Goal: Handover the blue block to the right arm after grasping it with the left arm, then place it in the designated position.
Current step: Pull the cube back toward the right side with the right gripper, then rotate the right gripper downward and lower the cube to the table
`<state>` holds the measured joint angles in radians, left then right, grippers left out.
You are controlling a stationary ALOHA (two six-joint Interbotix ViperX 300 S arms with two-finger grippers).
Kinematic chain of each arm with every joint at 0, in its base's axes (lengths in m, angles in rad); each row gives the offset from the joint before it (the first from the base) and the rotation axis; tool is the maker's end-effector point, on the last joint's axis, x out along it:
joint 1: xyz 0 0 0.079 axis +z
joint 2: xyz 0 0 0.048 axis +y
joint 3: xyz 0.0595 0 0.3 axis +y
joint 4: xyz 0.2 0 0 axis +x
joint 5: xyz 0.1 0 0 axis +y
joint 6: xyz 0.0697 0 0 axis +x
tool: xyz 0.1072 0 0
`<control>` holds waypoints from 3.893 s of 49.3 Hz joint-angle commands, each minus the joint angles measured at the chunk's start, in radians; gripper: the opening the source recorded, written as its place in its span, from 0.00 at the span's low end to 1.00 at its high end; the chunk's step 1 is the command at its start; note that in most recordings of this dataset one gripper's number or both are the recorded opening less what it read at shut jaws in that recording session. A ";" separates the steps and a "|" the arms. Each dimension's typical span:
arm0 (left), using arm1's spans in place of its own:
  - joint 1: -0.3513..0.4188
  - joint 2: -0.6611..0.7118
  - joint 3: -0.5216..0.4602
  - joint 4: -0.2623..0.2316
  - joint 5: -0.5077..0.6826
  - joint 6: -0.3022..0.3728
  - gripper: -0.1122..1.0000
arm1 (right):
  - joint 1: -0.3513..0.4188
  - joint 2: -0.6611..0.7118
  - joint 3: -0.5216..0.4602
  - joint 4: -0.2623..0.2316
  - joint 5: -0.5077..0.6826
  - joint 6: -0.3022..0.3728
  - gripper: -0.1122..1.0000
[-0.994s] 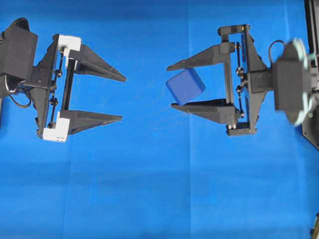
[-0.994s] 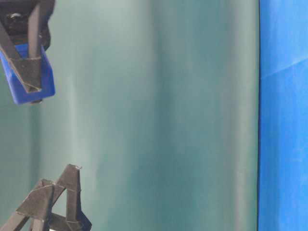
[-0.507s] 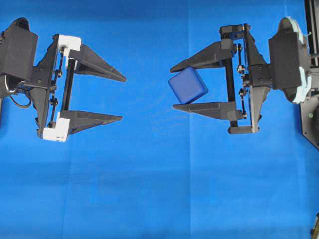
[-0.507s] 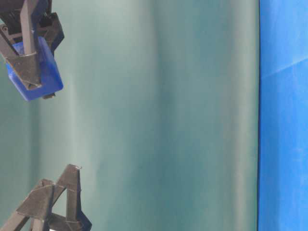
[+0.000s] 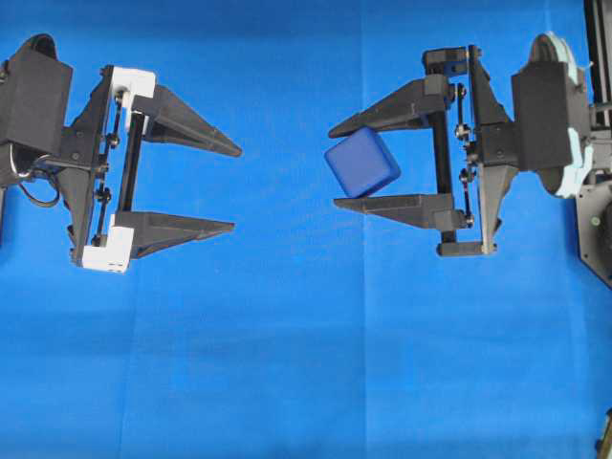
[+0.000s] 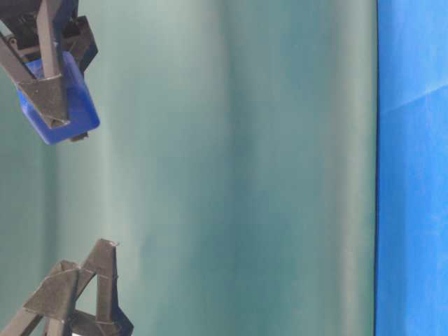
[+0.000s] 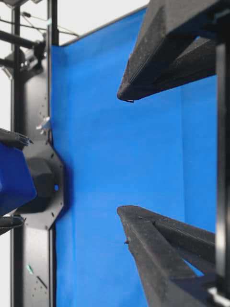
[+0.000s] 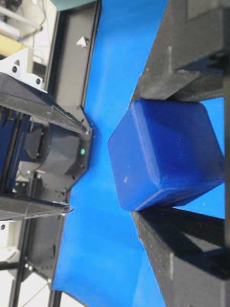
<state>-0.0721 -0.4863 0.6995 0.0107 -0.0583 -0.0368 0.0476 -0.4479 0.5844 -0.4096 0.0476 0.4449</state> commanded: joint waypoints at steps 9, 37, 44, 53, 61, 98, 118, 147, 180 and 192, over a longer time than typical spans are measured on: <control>0.000 -0.009 -0.015 -0.002 -0.005 0.000 0.94 | 0.003 -0.015 -0.023 0.005 -0.002 0.002 0.57; 0.000 -0.008 -0.017 -0.002 -0.005 0.000 0.94 | 0.021 -0.009 -0.026 0.011 0.115 0.028 0.57; 0.000 -0.006 -0.018 -0.002 -0.005 0.000 0.94 | 0.044 0.000 -0.029 0.011 0.224 0.044 0.57; 0.000 -0.006 -0.018 -0.002 -0.005 0.000 0.94 | 0.060 0.002 -0.031 0.011 0.308 0.067 0.57; 0.000 -0.005 -0.018 -0.002 -0.003 0.000 0.94 | 0.060 0.002 -0.031 0.012 0.314 0.072 0.57; 0.000 -0.005 -0.018 -0.002 -0.005 0.000 0.94 | 0.060 0.008 -0.031 0.011 0.319 0.075 0.57; 0.000 -0.005 -0.018 -0.002 -0.003 0.000 0.94 | 0.058 0.083 -0.034 0.012 0.304 0.075 0.57; 0.002 -0.005 -0.018 0.000 -0.003 0.009 0.94 | 0.040 0.411 -0.092 0.012 0.106 0.110 0.57; 0.000 -0.005 -0.018 0.000 0.009 0.009 0.94 | 0.014 0.713 -0.163 0.071 -0.081 0.110 0.57; 0.000 -0.005 -0.018 0.000 0.014 0.009 0.94 | 0.014 0.785 -0.189 0.107 -0.110 0.110 0.57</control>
<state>-0.0721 -0.4847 0.6995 0.0107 -0.0430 -0.0276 0.0629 0.3436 0.4234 -0.3129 -0.0506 0.5538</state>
